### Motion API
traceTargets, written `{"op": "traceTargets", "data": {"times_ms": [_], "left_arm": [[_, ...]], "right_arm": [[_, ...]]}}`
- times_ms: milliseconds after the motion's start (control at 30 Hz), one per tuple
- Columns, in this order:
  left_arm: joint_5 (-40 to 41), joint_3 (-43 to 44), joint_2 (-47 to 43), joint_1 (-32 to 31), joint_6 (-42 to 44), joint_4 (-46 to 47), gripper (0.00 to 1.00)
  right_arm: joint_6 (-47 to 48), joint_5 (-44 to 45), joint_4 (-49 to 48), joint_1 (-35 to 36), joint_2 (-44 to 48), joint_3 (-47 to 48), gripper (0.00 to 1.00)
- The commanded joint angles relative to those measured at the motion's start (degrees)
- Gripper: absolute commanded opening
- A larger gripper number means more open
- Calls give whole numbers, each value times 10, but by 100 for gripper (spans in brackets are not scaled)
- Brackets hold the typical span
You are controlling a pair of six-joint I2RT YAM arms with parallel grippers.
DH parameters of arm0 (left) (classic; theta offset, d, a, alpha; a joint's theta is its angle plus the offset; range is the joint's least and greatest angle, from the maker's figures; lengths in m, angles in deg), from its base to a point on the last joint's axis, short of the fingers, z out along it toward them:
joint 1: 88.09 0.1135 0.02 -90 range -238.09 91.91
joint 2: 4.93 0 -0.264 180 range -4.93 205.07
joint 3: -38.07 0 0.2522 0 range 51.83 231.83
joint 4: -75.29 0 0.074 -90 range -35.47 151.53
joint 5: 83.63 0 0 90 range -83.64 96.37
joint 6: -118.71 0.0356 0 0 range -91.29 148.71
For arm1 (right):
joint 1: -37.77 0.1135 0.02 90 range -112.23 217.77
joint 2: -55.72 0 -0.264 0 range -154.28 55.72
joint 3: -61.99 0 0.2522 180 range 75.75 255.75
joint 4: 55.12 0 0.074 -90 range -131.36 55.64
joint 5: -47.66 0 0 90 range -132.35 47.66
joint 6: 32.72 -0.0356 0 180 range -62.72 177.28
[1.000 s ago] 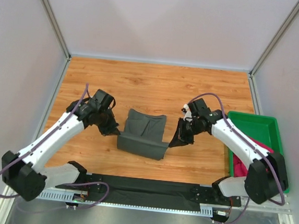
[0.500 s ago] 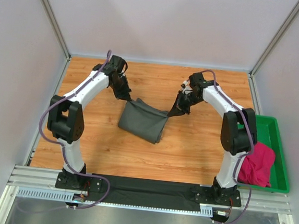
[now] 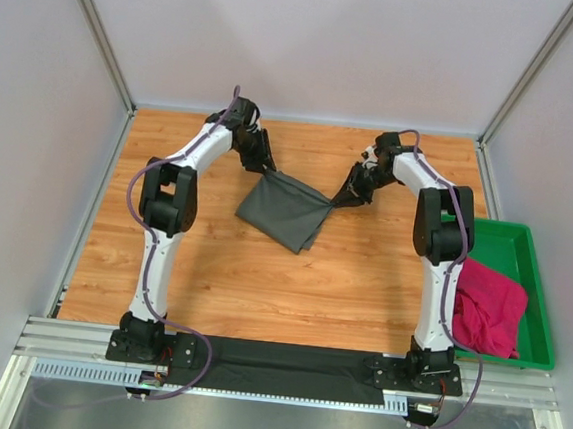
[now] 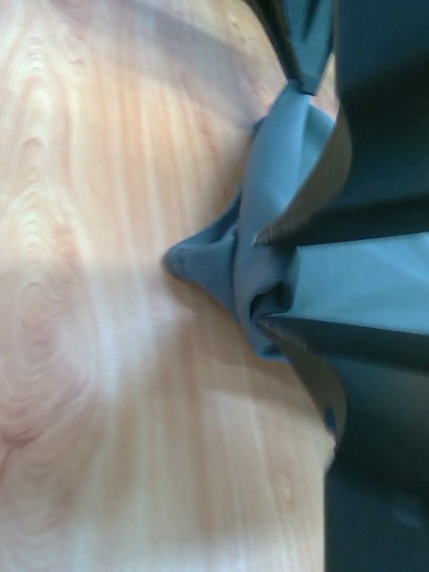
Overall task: Fold and stack the t-shirts
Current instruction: Fold the tshirt
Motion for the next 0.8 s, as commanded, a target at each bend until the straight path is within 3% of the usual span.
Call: {"op": "traceTargets", "data": {"times_ms": [0,133,267,367,467,567,700,767], "left_arm": [[53,61,-15,6,57,-18,47],[147,9,-123,4,108,0,62],[165,-66,-194,5,135,9,62],[127,-164,-236,5,132,44,57],[37,-221,-255,3,126,100,45],[-56,-262,-244,2,109,190,32],[-170,-315,-211,2,34,365,11],[-186,-313,-176,2,11,428,8]], "right_arm": [[20,30,9,-1,21,22,32],[55,148,38,-9,52,31,39],[83,231,62,8,89,41,44],[98,277,48,37,128,18,49],[80,245,5,58,143,-2,49],[15,148,-86,63,143,-42,29],[-103,48,-318,65,138,-133,1],[-140,2,-369,64,113,-153,0]]}}
